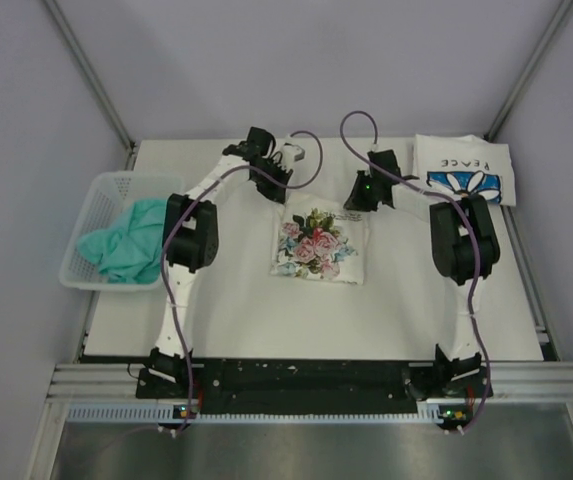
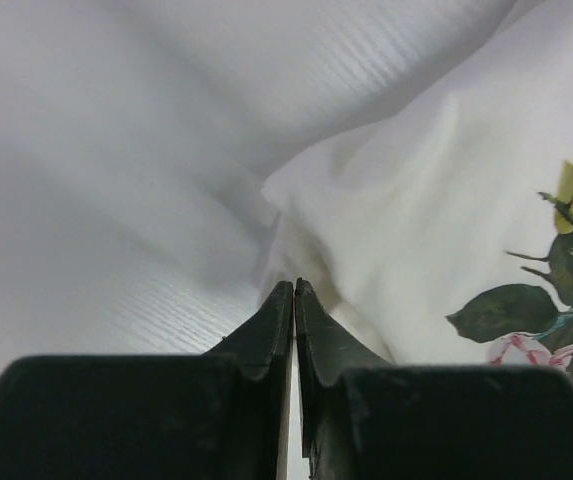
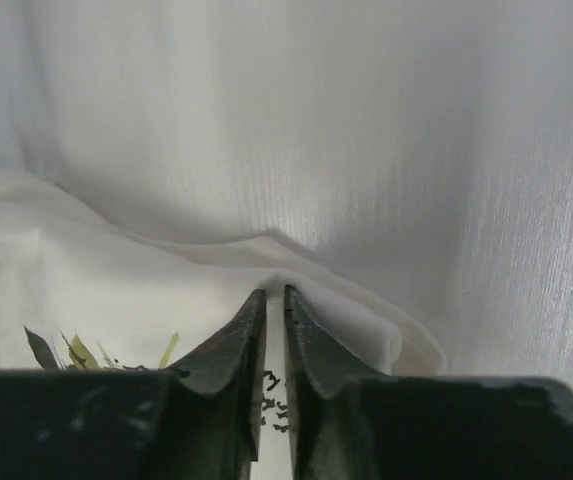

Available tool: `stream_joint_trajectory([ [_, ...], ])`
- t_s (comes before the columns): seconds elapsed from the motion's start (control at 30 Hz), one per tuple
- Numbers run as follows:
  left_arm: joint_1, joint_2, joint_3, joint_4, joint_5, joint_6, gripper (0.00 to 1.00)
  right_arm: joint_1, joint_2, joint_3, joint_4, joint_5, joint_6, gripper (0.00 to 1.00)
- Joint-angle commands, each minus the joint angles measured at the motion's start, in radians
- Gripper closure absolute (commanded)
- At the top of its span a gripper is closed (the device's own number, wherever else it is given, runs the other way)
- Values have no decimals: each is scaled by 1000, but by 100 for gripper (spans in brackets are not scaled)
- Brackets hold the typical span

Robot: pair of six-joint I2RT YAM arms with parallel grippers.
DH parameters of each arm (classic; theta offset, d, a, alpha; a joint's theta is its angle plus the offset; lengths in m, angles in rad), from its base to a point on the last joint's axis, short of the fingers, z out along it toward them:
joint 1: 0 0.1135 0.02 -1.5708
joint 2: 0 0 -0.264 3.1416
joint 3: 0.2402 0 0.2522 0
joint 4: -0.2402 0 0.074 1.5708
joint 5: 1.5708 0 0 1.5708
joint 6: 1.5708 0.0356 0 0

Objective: Fold and stack the t-shirts

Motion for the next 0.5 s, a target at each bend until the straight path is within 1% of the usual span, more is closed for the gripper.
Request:
stream_joint_trajectory([
  [0.0, 6, -41, 23, -2, -8, 17, 94, -12, -46, 59, -64, 44, -32, 81],
  [0.07, 9, -80, 17, -7, -49, 29, 94, -12, -109, 60, -122, 79, -66, 66],
  [0.13, 21, -142, -14, 12, -98, 37, 94, -15, -193, 20, -156, 143, -101, 53],
  [0.17, 30, -180, -46, 30, -112, 45, 92, -18, -241, -17, -157, 157, -105, 42],
  [0.2, 39, -221, -80, 49, -120, 51, 90, -24, -287, -57, -156, 145, -103, 34],
  [0.27, 50, -290, -139, 75, -132, 66, 85, -35, -338, -120, -156, 105, -94, 24],
  [0.33, 55, -343, -189, 75, -135, 78, 81, -42, -365, -182, -154, 76, -79, 20],
  [0.4, 55, -383, -241, 64, -114, 80, 78, -41, -379, -248, -130, 56, -60, 19],
  [0.47, 55, -413, -304, 46, -53, 81, 76, -45, -375, -314, -70, -1, -31, 19],
])
